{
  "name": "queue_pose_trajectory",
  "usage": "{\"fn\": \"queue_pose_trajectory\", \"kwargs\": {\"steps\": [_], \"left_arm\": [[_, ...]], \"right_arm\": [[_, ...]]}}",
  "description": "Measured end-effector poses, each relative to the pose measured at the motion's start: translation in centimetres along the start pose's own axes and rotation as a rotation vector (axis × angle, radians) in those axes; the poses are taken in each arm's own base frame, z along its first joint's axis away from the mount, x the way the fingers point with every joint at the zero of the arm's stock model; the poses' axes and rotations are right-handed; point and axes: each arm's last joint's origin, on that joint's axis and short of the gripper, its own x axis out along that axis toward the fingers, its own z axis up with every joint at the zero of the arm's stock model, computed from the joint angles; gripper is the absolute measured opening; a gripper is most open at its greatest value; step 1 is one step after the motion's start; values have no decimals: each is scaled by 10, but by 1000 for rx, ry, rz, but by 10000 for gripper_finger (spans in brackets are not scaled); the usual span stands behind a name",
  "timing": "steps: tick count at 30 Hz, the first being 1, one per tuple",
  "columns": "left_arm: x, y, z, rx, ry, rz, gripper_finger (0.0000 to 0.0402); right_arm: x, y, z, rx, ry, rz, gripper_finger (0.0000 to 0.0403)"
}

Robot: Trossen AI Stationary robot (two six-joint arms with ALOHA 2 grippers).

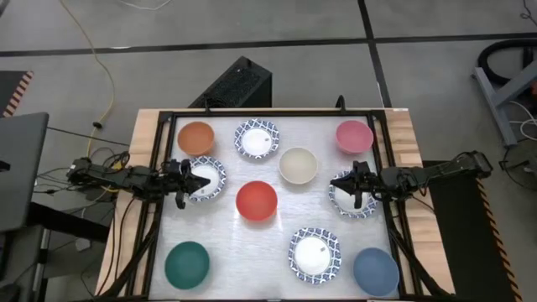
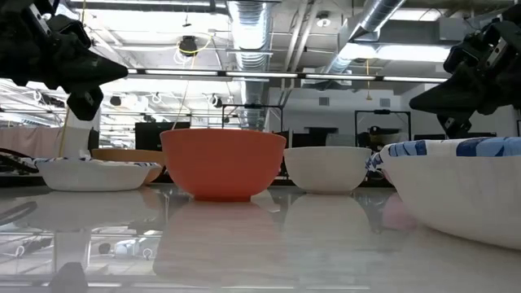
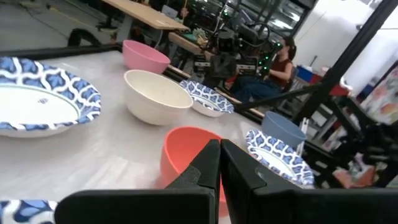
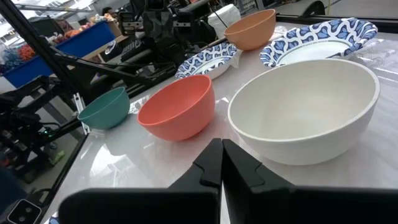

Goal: Nest bowls inside each other
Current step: Stack the white patterned bowl on top of the white patterned bowl

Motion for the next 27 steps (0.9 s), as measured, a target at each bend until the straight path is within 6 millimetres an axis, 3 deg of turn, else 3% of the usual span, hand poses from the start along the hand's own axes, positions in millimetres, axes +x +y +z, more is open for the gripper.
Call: {"fn": "queue_pose_trajectory", "kwargs": {"steps": [7, 11, 23, 27], "left_arm": [[0, 0, 0, -112, -7, 6, 0], [0, -3, 6, -258, -64, -31, 13], [-8, -17, 41, -359, -305, -209, 139], [-14, -26, 59, -401, -316, -289, 166]], "right_arm": [[0, 0, 0, 0, 0, 0, 27], [0, 0, 0, 0, 0, -1, 27], [0, 0, 0, 4, 0, -1, 27], [0, 1, 3, 227, -35, 12, 27]]}}
